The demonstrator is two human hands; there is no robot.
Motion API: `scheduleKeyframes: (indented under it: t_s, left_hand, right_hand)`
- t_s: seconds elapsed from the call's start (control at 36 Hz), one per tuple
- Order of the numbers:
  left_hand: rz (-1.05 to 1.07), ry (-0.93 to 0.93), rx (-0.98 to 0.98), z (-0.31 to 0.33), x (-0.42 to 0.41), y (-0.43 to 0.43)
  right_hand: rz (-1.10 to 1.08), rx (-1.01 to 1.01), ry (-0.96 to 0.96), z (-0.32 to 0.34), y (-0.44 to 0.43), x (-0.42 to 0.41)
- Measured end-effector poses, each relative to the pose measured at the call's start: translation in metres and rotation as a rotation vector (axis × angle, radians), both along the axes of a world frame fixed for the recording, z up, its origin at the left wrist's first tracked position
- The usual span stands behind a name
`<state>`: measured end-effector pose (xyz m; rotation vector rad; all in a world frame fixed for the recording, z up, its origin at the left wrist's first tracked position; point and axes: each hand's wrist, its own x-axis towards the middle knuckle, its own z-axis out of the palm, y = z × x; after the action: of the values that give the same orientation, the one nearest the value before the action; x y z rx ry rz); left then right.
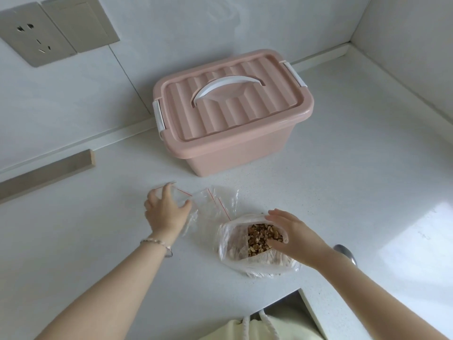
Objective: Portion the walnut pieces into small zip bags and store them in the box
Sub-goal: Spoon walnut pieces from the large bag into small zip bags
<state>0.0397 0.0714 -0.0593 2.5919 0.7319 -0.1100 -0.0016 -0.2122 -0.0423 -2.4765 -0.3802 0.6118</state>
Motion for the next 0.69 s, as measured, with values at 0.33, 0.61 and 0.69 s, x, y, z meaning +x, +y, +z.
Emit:
scheduleKeyframes:
  t_s: [0.33, 0.61, 0.69]
  left_hand:
    - [-0.135, -0.392, 0.031, 0.010, -0.009, 0.012]
    - [-0.992, -0.767, -0.316, 0.068, -0.061, -0.058]
    - [-1.026, -0.721, -0.333, 0.061, -0.066, -0.069]
  right_hand:
    - [-0.234, 0.168, -0.084, 0.024, 0.011, -0.022]
    - [-0.621, 0.732, 0.336, 0.077, 0.045, -0.010]
    - [-0.677, 0.692, 0.259, 0.077, 0.045, -0.010]
